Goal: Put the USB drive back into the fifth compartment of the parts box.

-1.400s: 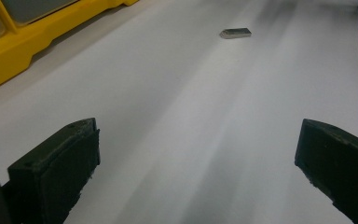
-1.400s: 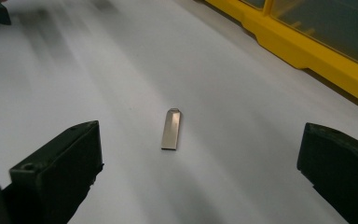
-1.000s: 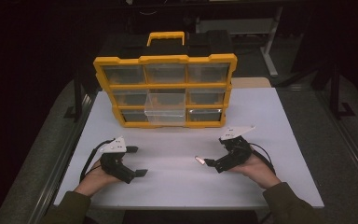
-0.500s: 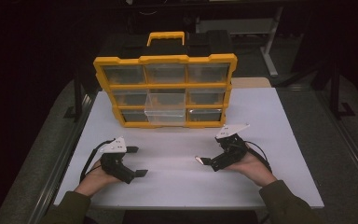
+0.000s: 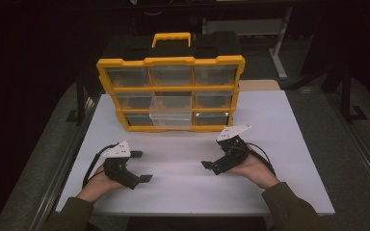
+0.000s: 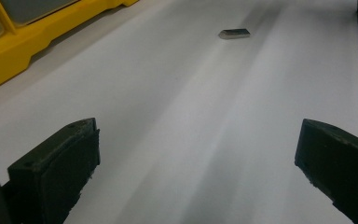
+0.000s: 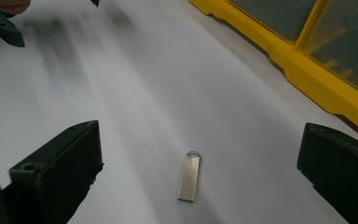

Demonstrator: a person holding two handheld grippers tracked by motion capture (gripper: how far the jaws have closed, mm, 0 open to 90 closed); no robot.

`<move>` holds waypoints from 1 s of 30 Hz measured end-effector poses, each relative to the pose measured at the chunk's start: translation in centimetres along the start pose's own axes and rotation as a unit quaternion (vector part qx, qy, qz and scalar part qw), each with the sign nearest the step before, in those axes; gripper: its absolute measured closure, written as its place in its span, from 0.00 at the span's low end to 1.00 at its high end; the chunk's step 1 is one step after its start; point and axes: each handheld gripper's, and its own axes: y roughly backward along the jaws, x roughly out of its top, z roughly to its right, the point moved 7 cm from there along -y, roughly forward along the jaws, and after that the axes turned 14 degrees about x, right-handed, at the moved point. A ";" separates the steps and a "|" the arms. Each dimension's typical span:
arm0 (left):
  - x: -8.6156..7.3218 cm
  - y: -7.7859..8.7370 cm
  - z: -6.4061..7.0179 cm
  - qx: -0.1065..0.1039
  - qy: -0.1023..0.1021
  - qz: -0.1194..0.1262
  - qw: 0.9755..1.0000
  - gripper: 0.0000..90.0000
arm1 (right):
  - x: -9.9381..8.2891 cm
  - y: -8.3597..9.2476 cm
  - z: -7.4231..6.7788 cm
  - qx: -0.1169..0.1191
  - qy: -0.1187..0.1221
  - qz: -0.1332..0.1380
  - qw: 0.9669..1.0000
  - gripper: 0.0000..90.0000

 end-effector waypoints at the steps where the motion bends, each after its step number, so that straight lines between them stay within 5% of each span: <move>1: 0.0 0.0 0.0 0.000 0.000 0.000 1.000 0.00 | 0.1 -0.1 0.0 0.001 0.002 -0.001 1.000 0.00; 30: 0.1 0.1 0.0 0.001 -0.001 0.003 1.000 0.00 | 1.3 -2.0 0.1 -0.002 0.014 -0.017 1.000 0.00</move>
